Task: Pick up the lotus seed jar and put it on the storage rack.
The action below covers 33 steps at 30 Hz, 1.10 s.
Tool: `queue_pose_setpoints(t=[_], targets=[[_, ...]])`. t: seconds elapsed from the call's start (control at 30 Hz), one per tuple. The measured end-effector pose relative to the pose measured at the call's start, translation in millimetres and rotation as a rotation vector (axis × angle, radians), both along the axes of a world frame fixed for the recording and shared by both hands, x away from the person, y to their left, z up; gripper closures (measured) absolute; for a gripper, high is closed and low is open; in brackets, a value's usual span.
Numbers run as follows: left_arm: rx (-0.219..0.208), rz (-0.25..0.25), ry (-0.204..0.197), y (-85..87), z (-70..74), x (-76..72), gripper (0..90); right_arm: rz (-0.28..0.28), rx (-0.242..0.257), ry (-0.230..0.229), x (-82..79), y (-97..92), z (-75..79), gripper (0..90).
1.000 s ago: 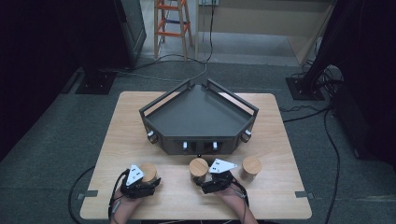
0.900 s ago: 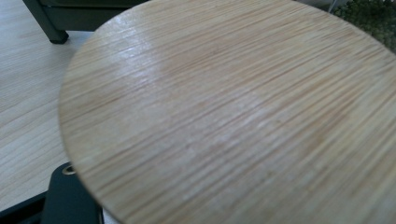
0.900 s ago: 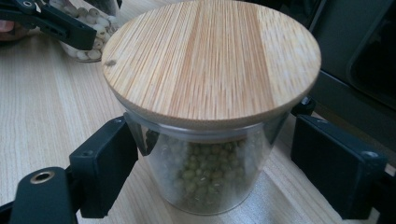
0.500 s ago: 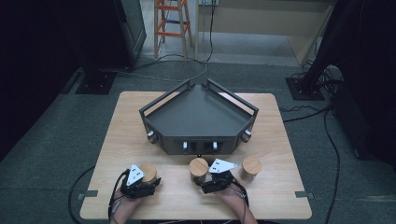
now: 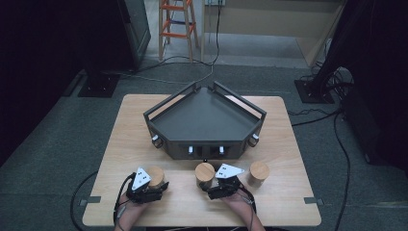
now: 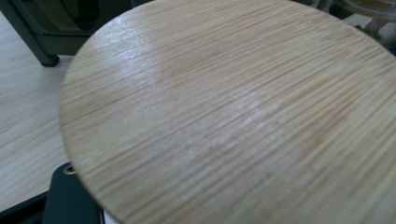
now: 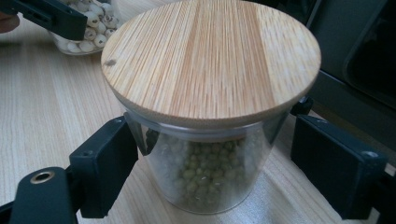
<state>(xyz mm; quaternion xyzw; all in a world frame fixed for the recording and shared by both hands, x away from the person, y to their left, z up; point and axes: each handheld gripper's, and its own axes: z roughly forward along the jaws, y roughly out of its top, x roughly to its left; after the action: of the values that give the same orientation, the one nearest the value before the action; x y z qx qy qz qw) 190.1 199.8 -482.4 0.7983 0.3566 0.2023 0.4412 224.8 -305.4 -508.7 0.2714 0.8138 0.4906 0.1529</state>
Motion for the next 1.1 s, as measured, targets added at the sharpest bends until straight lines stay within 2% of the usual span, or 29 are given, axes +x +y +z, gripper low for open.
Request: queue_pose_setpoints(t=[0.3,0.8,0.83,1.1], targets=[[0.006,-0.001,0.026,-2.3,12.1,5.7,25.5,-0.001,0.001,0.001,0.0,0.1,0.0,14.9],[-0.002,-0.021,0.033,-4.1,30.7,13.1,25.4,-0.001,-0.002,-0.001,-0.2,0.3,0.1,15.0],[0.000,-0.025,0.043,-5.2,33.7,15.7,25.4,-0.001,-0.001,0.000,-0.2,0.3,0.0,15.0],[-0.005,-0.039,0.039,-5.9,43.6,21.4,25.5,-0.002,-0.001,0.000,-0.5,0.4,0.1,15.0]])
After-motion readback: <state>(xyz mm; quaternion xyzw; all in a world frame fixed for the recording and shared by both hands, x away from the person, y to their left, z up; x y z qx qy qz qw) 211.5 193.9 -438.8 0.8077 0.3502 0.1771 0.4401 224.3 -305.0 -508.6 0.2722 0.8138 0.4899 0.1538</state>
